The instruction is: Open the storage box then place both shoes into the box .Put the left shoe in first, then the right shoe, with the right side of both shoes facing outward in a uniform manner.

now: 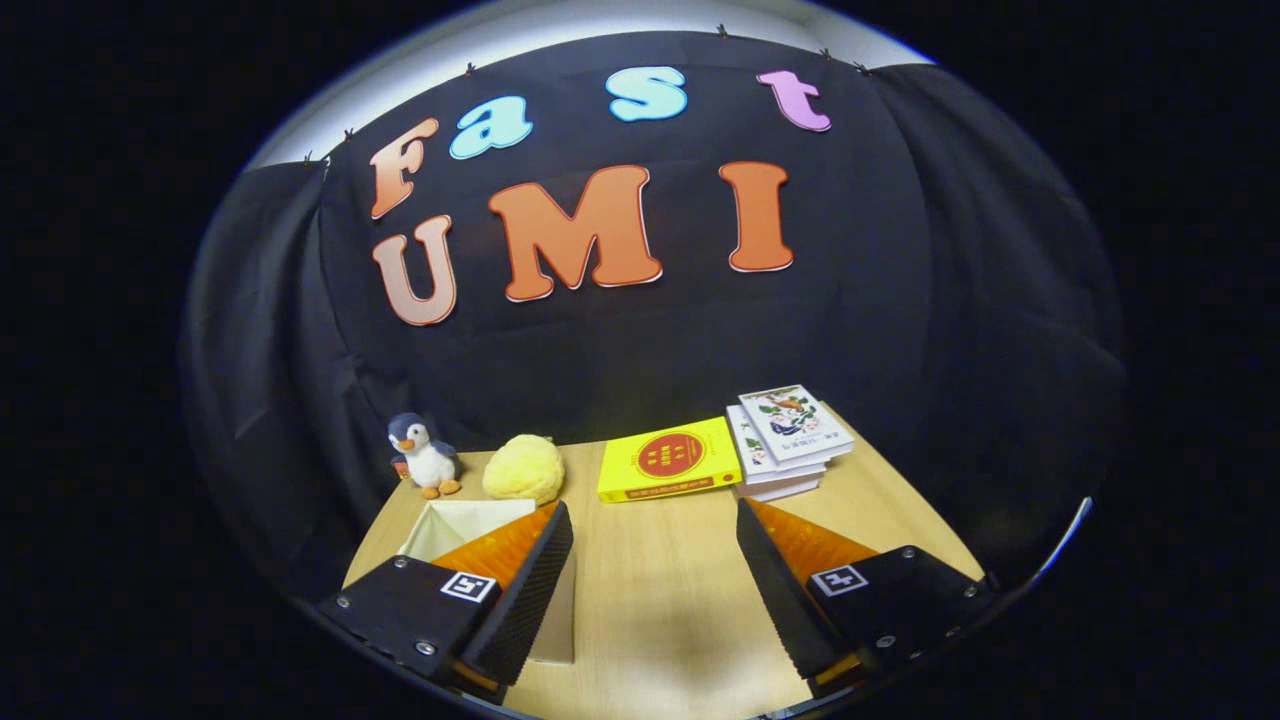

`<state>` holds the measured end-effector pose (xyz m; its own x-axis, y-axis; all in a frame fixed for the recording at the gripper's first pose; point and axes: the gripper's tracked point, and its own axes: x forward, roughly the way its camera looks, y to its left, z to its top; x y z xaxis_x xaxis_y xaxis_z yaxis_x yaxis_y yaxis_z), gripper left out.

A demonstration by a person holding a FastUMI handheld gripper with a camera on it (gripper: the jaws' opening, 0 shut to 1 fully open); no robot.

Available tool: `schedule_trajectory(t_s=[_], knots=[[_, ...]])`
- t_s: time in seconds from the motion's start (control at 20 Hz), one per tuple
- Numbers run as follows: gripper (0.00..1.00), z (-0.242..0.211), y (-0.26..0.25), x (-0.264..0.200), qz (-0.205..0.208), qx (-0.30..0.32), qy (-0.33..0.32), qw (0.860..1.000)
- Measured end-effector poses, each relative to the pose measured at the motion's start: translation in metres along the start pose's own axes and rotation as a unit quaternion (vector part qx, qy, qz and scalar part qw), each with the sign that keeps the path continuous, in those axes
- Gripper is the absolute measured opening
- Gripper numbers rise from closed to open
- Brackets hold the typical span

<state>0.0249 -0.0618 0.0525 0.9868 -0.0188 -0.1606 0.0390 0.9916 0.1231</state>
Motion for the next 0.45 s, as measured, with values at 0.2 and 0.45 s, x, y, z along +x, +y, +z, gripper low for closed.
schedule_trajectory(t_s=[0.2, 0.45], knots=[[0.98, 0.016, -0.044, -0.008, -0.004, 0.003, -0.022, 1.000], [0.98, 0.022, -0.087, -0.011, -0.011, -0.002, -0.034, 0.999]])
